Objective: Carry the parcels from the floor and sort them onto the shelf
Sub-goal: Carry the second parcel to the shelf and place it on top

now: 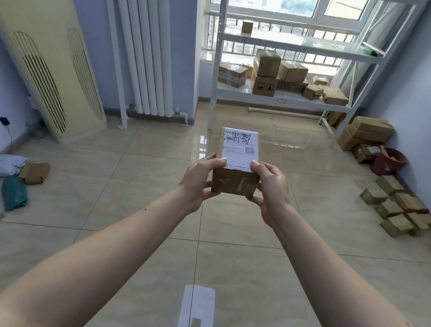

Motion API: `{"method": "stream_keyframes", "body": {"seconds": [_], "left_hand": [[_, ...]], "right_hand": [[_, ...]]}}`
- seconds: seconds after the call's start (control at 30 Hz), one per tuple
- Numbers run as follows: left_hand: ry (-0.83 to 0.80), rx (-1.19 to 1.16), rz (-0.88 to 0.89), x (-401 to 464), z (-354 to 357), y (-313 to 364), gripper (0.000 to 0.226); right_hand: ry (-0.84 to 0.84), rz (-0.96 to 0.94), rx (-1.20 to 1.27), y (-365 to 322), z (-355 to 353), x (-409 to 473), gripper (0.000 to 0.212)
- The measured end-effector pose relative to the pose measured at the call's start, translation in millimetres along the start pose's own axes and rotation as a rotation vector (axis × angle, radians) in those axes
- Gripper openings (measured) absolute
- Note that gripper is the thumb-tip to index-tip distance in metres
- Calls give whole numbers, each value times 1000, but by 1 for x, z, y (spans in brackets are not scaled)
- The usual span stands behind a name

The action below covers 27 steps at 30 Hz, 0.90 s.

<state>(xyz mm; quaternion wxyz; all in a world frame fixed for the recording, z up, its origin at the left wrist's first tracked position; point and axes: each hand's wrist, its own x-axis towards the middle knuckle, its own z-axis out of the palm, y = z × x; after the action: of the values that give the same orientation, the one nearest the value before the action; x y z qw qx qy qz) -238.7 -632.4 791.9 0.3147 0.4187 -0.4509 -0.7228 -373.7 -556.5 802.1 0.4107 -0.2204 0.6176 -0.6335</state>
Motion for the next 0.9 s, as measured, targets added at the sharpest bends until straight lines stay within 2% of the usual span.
{"method": "stream_keyframes", "body": {"seconds": [0.13, 0.37, 0.53, 0.9], "left_hand": [[9, 21, 17, 68, -6, 26, 41], [-25, 59, 39, 193, -9, 85, 65], [-51, 67, 46, 273, -7, 123, 68], [-66, 66, 45, 465, 16, 177, 60]], "right_hand": [[-15, -1, -1, -13, 23, 70, 30], [22, -47, 19, -45, 60, 191, 29], [47, -57, 35, -69, 84, 269, 13], [53, -62, 28, -105, 105, 465, 22]]}}
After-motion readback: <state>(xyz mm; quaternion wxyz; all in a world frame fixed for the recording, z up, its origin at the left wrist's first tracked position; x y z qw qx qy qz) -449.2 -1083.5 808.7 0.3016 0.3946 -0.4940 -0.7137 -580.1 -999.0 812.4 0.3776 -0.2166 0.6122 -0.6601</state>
